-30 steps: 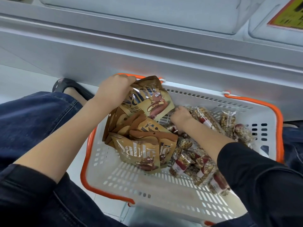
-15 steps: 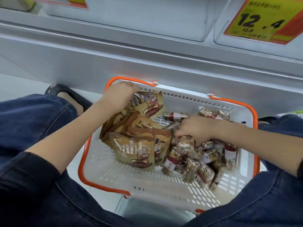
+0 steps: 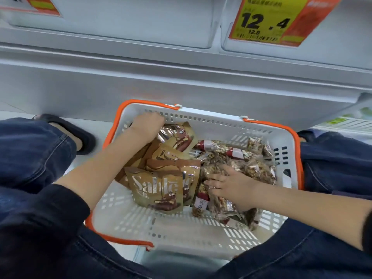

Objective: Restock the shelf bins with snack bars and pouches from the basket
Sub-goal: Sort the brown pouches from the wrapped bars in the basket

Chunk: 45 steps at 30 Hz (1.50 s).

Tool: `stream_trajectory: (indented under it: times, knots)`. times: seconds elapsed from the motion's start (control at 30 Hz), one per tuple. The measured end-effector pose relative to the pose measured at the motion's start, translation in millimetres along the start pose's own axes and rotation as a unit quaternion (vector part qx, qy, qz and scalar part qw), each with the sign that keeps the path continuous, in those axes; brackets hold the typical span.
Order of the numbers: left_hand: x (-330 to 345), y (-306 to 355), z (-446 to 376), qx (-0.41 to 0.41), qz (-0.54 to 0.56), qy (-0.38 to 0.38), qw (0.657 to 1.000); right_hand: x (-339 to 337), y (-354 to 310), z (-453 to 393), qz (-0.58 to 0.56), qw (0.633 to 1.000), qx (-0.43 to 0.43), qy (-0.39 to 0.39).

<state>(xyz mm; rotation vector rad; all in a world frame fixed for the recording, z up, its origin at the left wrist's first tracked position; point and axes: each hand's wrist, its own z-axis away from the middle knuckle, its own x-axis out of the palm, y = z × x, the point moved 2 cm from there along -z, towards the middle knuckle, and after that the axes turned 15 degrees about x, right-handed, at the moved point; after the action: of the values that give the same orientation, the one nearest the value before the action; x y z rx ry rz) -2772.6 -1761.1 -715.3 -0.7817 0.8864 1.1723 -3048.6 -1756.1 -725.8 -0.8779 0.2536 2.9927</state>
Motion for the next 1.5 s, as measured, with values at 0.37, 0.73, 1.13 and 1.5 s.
stream_trajectory:
  times: [0.37, 0.73, 1.13, 1.5]
  knots:
    - [-79.4, -35.9, 53.3, -0.018, 0.189, 0.033, 0.981, -21.7, 12.9, -5.3, -0.117, 0.993, -0.009, 0.001]
    - [-128.6, -24.4, 168.4, -0.071, 0.293, 0.113, 0.947, -22.9, 9.7, -13.0, -0.082, 0.997, 0.017, 0.001]
    - [0.4, 50.4, 142.6, 0.016, 0.118, -0.107, 0.987, -19.0, 5.3, -0.6, 0.102, 0.993, 0.054, 0.014]
    - [48.7, 24.2, 133.3, -0.206, 0.078, 0.187, 0.957, -17.7, 82.4, 57.4, -0.399, 0.822, 0.270, 0.304]
